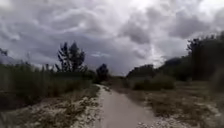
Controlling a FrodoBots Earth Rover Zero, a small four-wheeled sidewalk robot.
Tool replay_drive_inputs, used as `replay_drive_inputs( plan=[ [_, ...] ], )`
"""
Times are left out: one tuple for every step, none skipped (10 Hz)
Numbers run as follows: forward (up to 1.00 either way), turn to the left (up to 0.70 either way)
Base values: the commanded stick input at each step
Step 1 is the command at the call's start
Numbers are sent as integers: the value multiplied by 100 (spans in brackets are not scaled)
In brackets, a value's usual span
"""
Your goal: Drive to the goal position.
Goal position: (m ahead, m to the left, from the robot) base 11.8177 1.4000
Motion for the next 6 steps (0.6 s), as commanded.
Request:
replay_drive_inputs(
  plan=[
    [85, 0],
    [85, 0],
    [85, 0],
    [85, 0],
    [85, 0],
    [85, 0]
  ],
)
